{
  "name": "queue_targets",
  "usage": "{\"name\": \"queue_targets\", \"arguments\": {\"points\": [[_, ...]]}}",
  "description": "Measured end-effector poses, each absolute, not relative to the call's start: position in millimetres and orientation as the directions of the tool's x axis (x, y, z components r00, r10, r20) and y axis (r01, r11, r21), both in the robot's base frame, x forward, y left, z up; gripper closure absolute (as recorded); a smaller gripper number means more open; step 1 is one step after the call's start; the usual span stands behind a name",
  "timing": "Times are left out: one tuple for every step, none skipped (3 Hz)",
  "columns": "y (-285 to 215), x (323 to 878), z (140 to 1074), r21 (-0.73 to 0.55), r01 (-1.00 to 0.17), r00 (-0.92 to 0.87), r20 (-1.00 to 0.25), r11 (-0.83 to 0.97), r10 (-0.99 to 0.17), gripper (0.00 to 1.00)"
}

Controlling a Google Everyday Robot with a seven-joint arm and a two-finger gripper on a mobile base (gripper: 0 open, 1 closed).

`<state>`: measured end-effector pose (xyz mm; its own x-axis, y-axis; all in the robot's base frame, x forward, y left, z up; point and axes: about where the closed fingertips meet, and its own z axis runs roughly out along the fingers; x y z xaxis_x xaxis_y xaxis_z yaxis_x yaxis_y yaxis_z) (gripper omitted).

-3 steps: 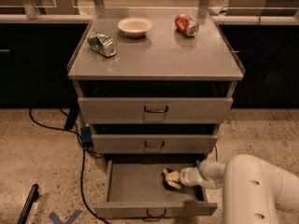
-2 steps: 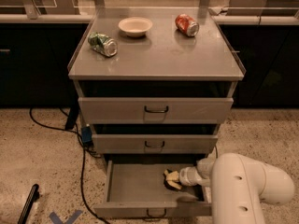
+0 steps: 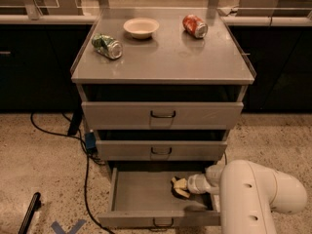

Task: Place sponge into bottom drawer

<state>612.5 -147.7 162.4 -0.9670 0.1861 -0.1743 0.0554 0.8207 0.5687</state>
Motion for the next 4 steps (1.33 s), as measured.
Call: {"name": "queue_targets", "arguments": {"points": [[-147.6,612.5,162.3,0.569,0.055,-0.967,-0.174,0.821,0.186,0.28],[-147.6,612.5,162.3,0.569,0.055,-0.967,-0.174,0.821,0.186,0.04],[-147.5,612.4,162.3,0.569,0.055,-0.967,-0.174,0.821,0.186,0.0],[-147.5,612.4,162.3,0.569,0.055,-0.967,-0.174,0.821,0.186,0.0]]}}
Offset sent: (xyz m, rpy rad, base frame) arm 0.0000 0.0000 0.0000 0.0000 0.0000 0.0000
